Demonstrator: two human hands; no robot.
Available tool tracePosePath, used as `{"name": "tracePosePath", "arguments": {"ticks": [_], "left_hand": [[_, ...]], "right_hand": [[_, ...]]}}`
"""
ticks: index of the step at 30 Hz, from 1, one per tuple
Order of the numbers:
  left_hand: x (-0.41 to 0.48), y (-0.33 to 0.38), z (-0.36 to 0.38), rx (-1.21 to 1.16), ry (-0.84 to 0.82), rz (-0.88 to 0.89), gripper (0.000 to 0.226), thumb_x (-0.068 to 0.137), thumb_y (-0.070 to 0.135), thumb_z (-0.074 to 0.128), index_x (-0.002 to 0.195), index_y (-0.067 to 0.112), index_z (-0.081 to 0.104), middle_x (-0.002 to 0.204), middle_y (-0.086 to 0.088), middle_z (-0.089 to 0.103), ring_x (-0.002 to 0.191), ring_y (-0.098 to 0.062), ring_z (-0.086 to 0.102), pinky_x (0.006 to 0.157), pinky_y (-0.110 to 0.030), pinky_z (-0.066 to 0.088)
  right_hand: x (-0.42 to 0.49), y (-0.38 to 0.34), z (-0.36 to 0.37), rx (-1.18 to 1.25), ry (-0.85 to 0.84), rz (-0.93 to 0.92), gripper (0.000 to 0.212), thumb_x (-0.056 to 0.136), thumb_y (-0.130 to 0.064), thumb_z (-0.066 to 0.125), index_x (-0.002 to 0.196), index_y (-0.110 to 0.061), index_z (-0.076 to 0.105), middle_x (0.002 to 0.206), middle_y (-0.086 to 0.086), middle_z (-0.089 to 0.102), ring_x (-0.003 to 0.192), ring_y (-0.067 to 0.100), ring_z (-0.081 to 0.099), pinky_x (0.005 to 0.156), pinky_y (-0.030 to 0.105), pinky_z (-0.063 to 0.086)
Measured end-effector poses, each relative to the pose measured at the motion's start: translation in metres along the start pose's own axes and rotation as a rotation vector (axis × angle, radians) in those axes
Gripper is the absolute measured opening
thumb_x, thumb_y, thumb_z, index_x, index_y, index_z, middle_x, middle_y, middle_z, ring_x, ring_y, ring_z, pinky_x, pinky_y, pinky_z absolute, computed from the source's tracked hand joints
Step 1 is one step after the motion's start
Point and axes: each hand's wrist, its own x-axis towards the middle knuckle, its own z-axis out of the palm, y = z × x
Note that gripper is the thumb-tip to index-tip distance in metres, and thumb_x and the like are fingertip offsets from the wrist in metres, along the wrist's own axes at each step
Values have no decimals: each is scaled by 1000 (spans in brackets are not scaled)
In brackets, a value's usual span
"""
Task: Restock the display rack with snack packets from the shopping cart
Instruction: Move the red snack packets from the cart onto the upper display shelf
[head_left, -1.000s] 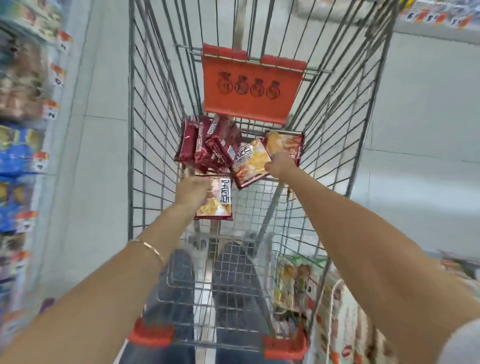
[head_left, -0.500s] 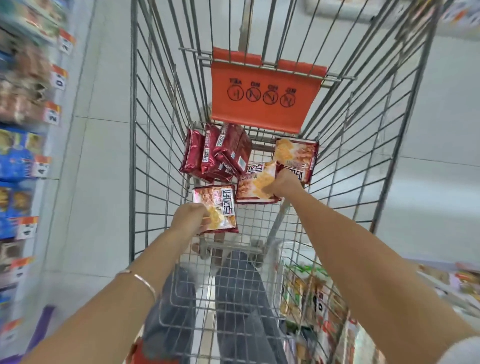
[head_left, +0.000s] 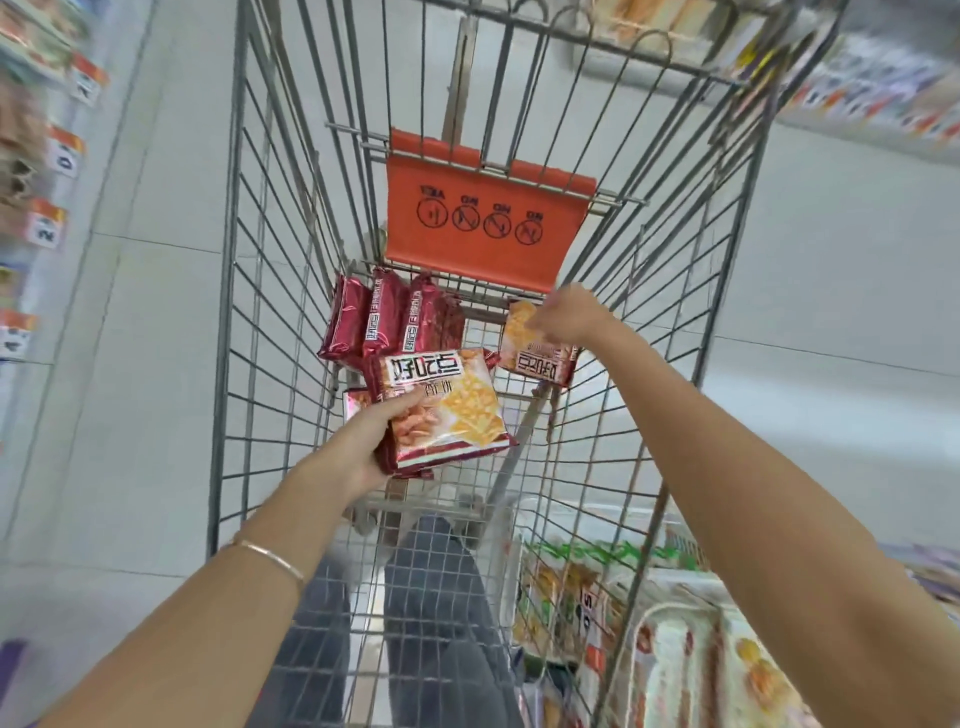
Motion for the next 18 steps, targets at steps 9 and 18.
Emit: {"name": "tracePosePath", "arguments": {"ticks": [9, 18], "left_hand": [[10, -14, -30, 24, 3, 27, 50, 84, 33, 72, 129, 12, 61, 111, -14, 74, 95, -31, 74, 63, -38, 60], [-35, -5, -22, -94, -76, 75, 42, 88, 36, 67, 122, 11, 65, 110, -13, 74, 97, -29, 74, 71, -39, 61]], "right_hand": [[48, 20, 67, -810, 321, 134, 48, 94, -19, 52, 139, -2, 47, 132, 15, 52, 125, 32, 47, 113, 45, 33], [-21, -1, 56, -38, 112, 194, 89, 80, -16, 77, 151, -10, 23, 136, 14, 55, 117, 30, 58, 92, 39, 51]]}}
